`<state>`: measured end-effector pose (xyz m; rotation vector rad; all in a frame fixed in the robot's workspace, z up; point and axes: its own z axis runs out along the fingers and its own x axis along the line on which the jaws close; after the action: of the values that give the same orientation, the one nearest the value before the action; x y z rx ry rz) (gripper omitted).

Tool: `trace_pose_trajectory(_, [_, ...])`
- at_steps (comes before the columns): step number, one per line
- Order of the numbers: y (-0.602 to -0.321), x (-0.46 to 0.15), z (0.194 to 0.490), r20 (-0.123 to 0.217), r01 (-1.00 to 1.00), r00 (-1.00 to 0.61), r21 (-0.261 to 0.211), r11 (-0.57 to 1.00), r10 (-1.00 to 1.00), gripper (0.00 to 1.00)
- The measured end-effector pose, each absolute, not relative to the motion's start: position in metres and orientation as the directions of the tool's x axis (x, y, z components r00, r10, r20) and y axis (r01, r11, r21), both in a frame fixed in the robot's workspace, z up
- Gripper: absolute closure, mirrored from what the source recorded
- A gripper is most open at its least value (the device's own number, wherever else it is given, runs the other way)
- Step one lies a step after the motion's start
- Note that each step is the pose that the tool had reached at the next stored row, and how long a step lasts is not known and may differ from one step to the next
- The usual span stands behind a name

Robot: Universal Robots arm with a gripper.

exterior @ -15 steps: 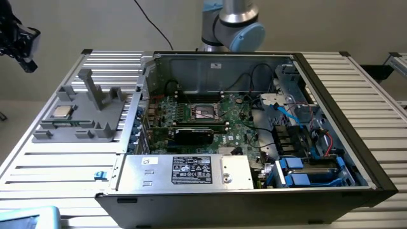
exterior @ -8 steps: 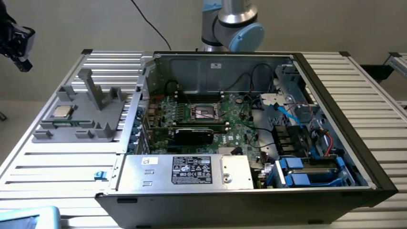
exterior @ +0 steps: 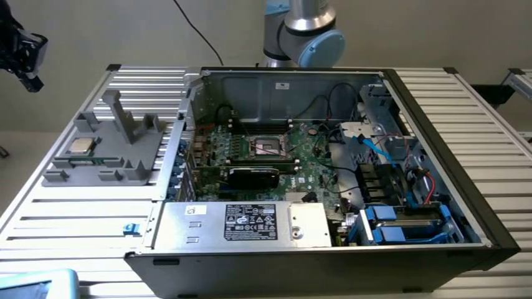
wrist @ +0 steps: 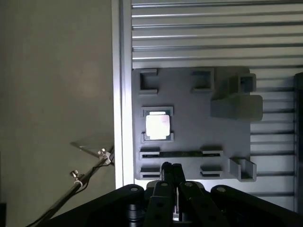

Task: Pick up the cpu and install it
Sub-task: 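Reach for the cpu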

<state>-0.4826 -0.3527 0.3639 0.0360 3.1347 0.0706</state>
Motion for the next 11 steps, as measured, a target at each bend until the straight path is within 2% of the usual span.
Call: trace_pose_trajectory(11, [-0.336,-0.484,0.358,0.008,-0.005,-1.000,0.037,0.999,-0.005,0.88])
